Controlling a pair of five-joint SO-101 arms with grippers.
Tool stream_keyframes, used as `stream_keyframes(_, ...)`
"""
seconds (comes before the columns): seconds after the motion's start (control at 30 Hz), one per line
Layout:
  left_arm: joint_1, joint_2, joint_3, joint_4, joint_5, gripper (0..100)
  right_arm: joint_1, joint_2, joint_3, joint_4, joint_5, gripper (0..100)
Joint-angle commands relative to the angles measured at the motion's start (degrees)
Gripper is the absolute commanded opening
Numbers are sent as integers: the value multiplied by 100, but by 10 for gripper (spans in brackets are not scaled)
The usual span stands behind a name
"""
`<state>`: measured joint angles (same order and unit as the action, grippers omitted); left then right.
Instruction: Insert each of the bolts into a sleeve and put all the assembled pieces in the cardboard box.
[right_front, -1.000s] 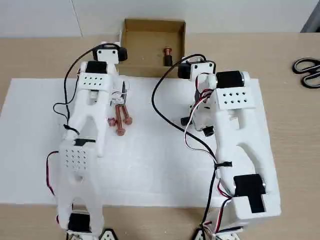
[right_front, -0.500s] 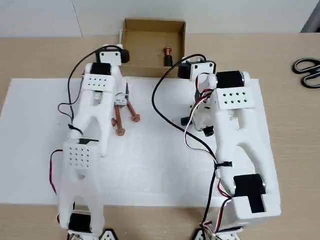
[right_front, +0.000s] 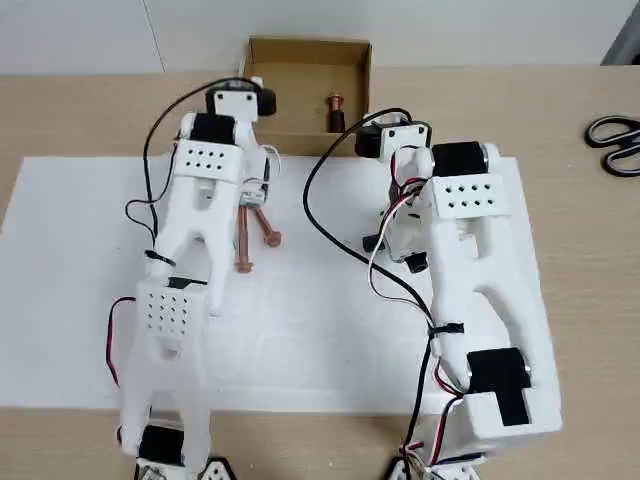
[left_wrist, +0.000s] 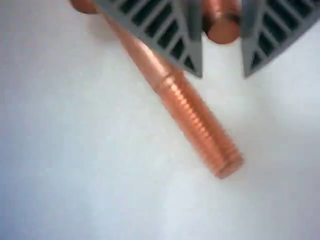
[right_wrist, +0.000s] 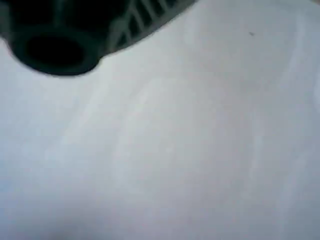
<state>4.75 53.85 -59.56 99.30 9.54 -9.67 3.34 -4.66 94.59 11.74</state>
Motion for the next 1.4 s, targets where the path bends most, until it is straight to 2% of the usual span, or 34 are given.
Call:
stream_keyframes(0.0, 88, -79, -242, 123, 44, 7, 22, -321, -26, 57, -53, 4)
stream_keyframes(0.17, 132, -211, -242, 123, -237, 7, 31, -321, -26, 57, -53, 4)
stream_keyframes(0.33, 141, -1415, 154, 132, -484, 7, 31, -321, -26, 57, -53, 4)
stream_keyframes(0.63, 396, -3666, 2202, 123, -765, 7, 13, -321, -35, 31, -53, 4)
stream_keyframes(0.83, 413, -4554, 3609, 105, -1011, 7, 13, -321, -35, 48, -53, 4)
stream_keyframes(0.97, 185, -4563, 3978, -132, -1011, 13, 13, -321, -35, 48, -149, 4)
stream_keyframes(1.13, 97, -3912, 4418, -642, -985, 103, 13, -321, -35, 48, -167, 4)
stream_keyframes(1.37, 114, -3182, 4409, -1187, -976, 103, 13, -321, -35, 48, -167, 4)
